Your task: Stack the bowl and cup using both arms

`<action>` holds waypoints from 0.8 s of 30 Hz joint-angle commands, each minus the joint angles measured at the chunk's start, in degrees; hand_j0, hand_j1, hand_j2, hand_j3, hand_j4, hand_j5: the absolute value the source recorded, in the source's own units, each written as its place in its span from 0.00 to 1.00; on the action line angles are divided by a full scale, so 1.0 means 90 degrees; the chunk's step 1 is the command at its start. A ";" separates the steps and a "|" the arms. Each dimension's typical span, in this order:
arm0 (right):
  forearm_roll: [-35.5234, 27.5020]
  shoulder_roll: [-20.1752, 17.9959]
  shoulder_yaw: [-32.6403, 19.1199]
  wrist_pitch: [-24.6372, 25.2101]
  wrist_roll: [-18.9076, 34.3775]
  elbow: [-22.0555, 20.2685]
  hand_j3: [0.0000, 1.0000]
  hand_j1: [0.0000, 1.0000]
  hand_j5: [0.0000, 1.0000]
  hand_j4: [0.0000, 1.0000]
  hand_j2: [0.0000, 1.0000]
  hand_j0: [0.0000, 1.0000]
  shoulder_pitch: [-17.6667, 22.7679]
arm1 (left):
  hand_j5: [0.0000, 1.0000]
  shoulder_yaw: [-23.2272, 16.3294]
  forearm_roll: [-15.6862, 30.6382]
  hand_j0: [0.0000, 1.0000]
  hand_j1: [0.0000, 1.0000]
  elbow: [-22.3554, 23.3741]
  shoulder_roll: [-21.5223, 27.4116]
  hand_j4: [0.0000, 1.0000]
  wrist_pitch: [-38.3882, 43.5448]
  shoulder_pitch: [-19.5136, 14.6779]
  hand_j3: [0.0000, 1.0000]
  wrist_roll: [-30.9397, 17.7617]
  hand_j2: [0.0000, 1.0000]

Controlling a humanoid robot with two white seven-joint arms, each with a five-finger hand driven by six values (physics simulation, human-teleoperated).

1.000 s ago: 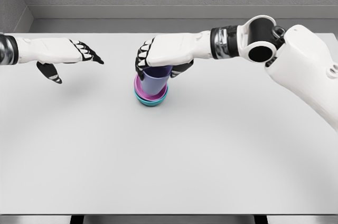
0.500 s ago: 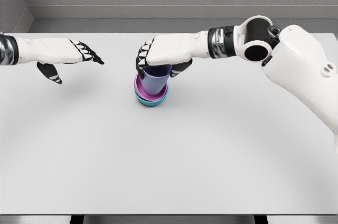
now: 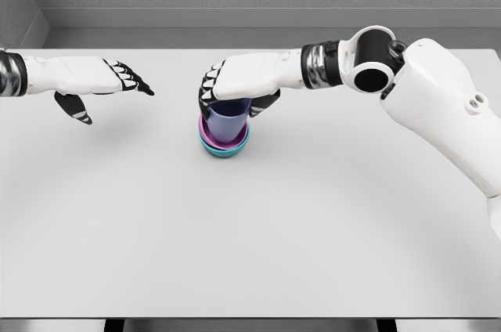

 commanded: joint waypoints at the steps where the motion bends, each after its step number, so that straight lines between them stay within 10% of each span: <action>1: 0.0112 0.0004 -0.0016 0.0019 -0.0004 0.0010 1.00 1.00 1.00 1.00 1.00 1.00 0.0000 | 1.00 0.0008 0.0029 1.00 1.00 0.0001 0.0004 1.00 0.0014 0.0000 1.00 0.0003 1.00; 12: 0.0074 -0.0026 -0.0337 0.0019 -0.0004 -0.0039 1.00 1.00 1.00 1.00 1.00 1.00 -0.0029 | 1.00 0.0008 0.0029 1.00 1.00 0.0001 0.0004 1.00 0.0014 0.0000 1.00 0.0003 1.00; 17: -0.0043 -0.0377 -0.2007 0.0019 -0.0004 0.0117 1.00 1.00 1.00 1.00 1.00 1.00 0.0312 | 1.00 0.0008 0.0029 1.00 1.00 0.0001 0.0004 1.00 0.0014 0.0000 1.00 0.0003 1.00; 21: -0.0102 -0.0934 -0.2935 0.0019 -0.0004 0.2332 1.00 1.00 1.00 1.00 1.00 1.00 0.0781 | 1.00 0.0018 0.0020 1.00 1.00 0.0196 0.0004 1.00 0.0014 0.0000 1.00 0.0003 1.00; 24: -0.0102 -0.1119 -0.2935 0.0019 -0.0004 0.2784 1.00 1.00 1.00 1.00 1.00 1.00 0.0996 | 1.00 0.0018 0.0029 1.00 1.00 0.0333 0.0004 1.00 0.0014 0.0000 1.00 0.0003 1.00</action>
